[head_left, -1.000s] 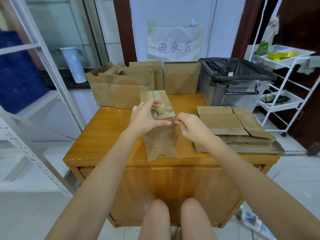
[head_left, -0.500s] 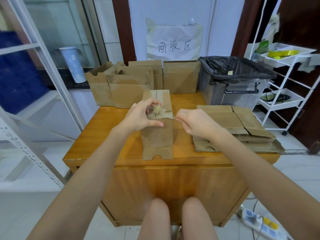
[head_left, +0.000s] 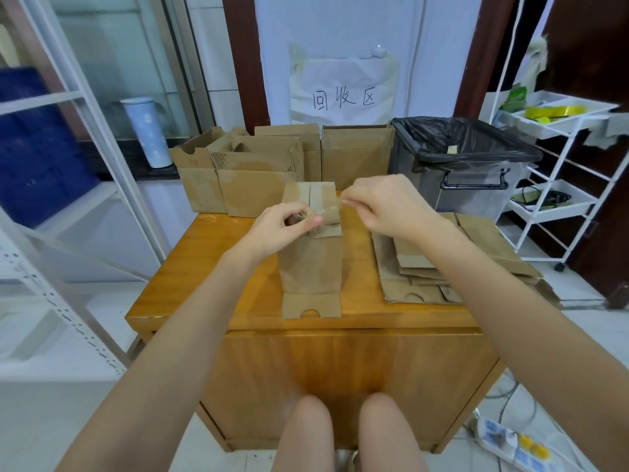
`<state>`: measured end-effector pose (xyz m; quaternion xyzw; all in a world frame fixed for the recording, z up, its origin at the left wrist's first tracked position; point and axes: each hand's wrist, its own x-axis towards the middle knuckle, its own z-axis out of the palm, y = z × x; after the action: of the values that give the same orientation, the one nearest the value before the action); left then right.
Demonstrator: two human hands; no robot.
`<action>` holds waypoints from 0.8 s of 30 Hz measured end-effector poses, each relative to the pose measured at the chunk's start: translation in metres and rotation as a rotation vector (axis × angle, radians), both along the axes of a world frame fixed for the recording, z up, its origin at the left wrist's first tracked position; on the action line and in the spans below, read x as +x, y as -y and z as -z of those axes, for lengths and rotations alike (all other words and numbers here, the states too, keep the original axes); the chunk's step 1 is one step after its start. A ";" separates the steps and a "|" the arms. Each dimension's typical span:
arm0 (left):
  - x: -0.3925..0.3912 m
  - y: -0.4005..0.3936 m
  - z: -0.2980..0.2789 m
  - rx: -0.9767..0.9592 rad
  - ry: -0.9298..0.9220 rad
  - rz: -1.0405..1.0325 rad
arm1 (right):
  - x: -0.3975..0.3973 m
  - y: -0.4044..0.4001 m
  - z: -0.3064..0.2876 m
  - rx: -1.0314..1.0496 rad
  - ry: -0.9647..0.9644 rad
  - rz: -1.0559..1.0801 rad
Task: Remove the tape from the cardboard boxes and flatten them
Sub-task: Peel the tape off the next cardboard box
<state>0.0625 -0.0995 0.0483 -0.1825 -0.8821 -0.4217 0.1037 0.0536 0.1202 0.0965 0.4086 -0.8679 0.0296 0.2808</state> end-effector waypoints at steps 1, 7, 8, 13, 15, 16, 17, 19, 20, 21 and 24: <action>-0.001 0.000 0.000 0.009 0.009 -0.004 | -0.001 0.004 -0.006 -0.010 0.041 0.023; -0.002 -0.001 0.003 0.075 0.022 -0.062 | -0.005 0.016 -0.008 -0.310 0.478 0.098; -0.003 -0.003 0.004 0.075 0.006 -0.085 | -0.005 0.015 -0.005 -0.376 0.578 0.097; -0.014 -0.007 0.005 -0.012 -0.039 -0.226 | -0.001 0.015 0.008 -0.477 0.815 0.057; -0.015 -0.012 0.002 -0.060 -0.035 -0.277 | 0.001 0.013 0.013 -0.388 0.803 0.071; -0.015 -0.014 0.001 -0.076 -0.031 -0.302 | 0.003 0.013 0.016 -0.361 0.789 0.070; -0.014 -0.016 0.000 -0.082 -0.029 -0.323 | 0.004 0.014 0.018 -0.362 0.771 0.061; -0.015 -0.018 -0.001 -0.082 -0.030 -0.356 | 0.006 0.017 0.022 -0.409 0.710 0.045; -0.014 -0.019 -0.002 -0.082 -0.034 -0.368 | 0.005 0.019 0.024 -0.428 0.682 0.050; -0.014 -0.020 -0.002 -0.083 -0.039 -0.376 | 0.003 0.020 0.026 -0.442 0.668 0.059; -0.014 -0.021 -0.002 -0.081 -0.054 -0.385 | -0.004 0.021 0.027 -0.479 0.688 0.087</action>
<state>0.0485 -0.0787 0.0500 -0.0259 -0.9137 -0.3534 0.1988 0.0495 0.0994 0.0693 0.2611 -0.8962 0.3532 0.0627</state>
